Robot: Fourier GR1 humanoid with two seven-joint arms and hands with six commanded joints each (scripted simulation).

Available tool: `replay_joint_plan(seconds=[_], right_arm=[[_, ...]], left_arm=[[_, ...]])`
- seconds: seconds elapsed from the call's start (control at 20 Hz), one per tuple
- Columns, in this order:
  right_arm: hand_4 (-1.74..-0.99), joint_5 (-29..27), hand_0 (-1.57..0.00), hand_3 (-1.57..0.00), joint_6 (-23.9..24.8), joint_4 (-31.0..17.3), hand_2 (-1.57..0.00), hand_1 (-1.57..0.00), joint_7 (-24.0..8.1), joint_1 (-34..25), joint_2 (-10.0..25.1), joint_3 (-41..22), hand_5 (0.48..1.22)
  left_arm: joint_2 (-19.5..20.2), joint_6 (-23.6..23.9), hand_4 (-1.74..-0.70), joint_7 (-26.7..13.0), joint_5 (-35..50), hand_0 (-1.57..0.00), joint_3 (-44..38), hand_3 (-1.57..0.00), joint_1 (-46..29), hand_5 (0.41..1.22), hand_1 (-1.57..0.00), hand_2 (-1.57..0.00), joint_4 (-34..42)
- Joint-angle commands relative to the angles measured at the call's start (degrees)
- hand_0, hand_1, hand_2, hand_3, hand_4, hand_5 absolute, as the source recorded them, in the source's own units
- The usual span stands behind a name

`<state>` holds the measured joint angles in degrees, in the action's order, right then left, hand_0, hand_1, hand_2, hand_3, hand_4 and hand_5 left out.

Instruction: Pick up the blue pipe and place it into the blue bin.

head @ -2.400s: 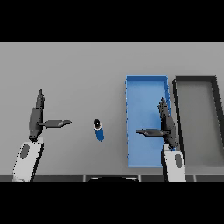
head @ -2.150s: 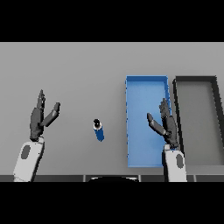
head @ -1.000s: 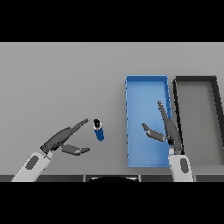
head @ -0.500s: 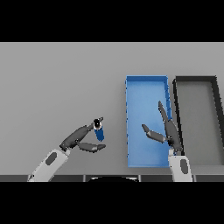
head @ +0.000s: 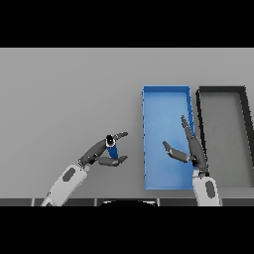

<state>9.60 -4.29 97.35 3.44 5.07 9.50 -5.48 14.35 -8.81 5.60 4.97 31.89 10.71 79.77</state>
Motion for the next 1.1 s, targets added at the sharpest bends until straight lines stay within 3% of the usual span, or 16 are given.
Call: replay_joint_plan(seconds=[0.0,0.05,0.1,0.2,0.3,0.4,0.45,0.6,0.85,0.95,1.05], right_arm=[[-1.188,-0.07,0.00,0.00,-0.03,0.22,0.00,0.00,0.39,0.47,0.12,0.09,0.556],[-1.196,-0.46,0.00,0.00,-0.11,-0.26,0.00,0.00,0.11,-0.42,-0.25,0.12,0.560],[-1.192,0.20,0.00,0.00,-0.06,-0.20,0.00,0.00,0.59,0.26,-0.36,-0.41,0.560],[-1.189,0.04,0.00,0.00,-0.02,0.20,0.00,0.00,0.88,0.65,-0.08,-0.09,0.562],[-1.182,0.20,0.00,0.00,0.33,-0.49,0.00,0.00,0.14,-0.14,-0.19,0.11,0.562],[-1.178,0.17,0.00,0.00,0.35,-0.34,0.00,0.00,-0.42,-0.93,-0.05,0.16,0.561],[-1.176,-0.02,0.00,0.00,0.12,-0.20,0.00,0.00,-0.21,-0.43,0.05,0.17,0.560],[-1.174,0.18,0.00,0.00,0.08,-0.38,0.00,0.00,-0.07,-0.27,0.04,0.04,0.558],[-1.154,1.15,0.00,0.00,0.48,-1.21,0.00,0.00,-0.20,-0.79,-0.05,-0.25,0.550],[-1.144,1.81,0.00,0.00,1.00,-1.03,0.00,0.00,-0.25,-1.05,-0.06,-0.33,0.551],[-1.138,1.58,0.00,0.00,0.65,-0.78,0.00,0.00,-0.41,-0.90,0.41,-0.14,0.555]], left_arm=[[-0.49,-0.65,-1.22,-0.06,1.34,0.00,-0.63,-0.20,0.48,0.635,-0.12,-0.27,-0.55],[-1.35,-0.90,-1.27,0.02,1.91,-0.04,-0.34,-0.35,-0.01,0.675,-0.25,-0.42,-0.63],[-2.05,-1.16,-1.30,0.01,2.58,-0.18,-0.65,-0.59,0.16,0.784,-0.41,-0.58,-1.48],[-3.21,-0.14,-1.45,0.39,2.52,-0.65,-0.70,-0.91,0.10,0.941,-0.83,-0.94,-1.98],[-4.02,0.32,-1.55,0.89,1.32,-0.98,0.37,-1.11,-0.51,1.042,-1.10,-1.16,-1.28],[-3.54,0.15,-1.62,1.21,1.24,-1.19,1.39,-1.26,-1.25,1.106,-1.27,-1.31,-0.03],[-3.38,0.77,-1.59,1.28,0.57,-1.27,1.66,-1.32,-1.30,1.129,-1.33,-1.36,0.11],[-3.96,1.76,-1.52,3.53,-1.57,-1.42,2.52,-1.44,-1.56,1.174,-1.45,-1.46,0.13],[-5.91,1.75,-1.48,6.42,-0.81,-1.52,0.98,-1.53,-0.83,1.206,-1.53,-1.54,4.35],[-7.24,2.05,-1.48,6.57,-1.46,-1.54,1.31,-1.54,-0.26,1.211,-1.54,-1.55,5.93],[-7.59,2.21,-1.48,4.32,-1.83,-1.55,1.15,-1.55,0.29,1.215,-1.55,-1.56,7.79]])
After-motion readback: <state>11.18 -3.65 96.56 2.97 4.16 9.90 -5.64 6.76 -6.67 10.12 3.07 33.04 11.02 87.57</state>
